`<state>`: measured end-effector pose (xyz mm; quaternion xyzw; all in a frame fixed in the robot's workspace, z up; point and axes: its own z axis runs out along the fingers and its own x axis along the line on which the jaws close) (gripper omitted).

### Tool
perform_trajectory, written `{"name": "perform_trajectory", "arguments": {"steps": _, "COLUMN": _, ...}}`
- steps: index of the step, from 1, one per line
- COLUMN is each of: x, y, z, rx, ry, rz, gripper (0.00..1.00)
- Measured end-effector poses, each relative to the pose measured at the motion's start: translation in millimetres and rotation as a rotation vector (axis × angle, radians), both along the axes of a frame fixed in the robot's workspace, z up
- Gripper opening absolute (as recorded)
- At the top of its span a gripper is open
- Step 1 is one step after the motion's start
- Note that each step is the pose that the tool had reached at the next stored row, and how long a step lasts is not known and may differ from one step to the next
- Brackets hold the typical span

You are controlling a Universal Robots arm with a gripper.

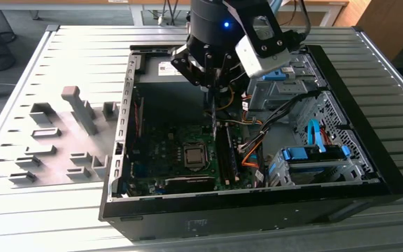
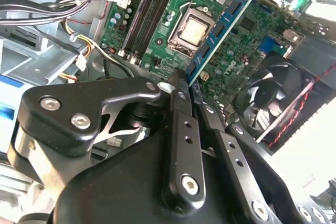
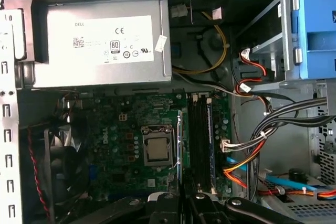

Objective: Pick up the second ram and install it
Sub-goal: 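Insert the second ram into the second slot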

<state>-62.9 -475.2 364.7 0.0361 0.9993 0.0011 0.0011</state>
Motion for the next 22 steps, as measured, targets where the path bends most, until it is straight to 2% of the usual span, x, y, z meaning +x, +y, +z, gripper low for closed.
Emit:
{"name": "perform_trajectory", "arguments": {"steps": 11, "x": 1.4, "y": 0.0, "z": -11.8, "rx": -0.0004, "ry": -0.0034, "rz": 0.013, "gripper": 0.14}}
{"name": "perform_trajectory", "arguments": {"steps": 22, "x": 1.4, "y": 0.0, "z": -24.5, "rx": -0.0006, "ry": -0.0036, "rz": 0.016, "gripper": 0.14}}
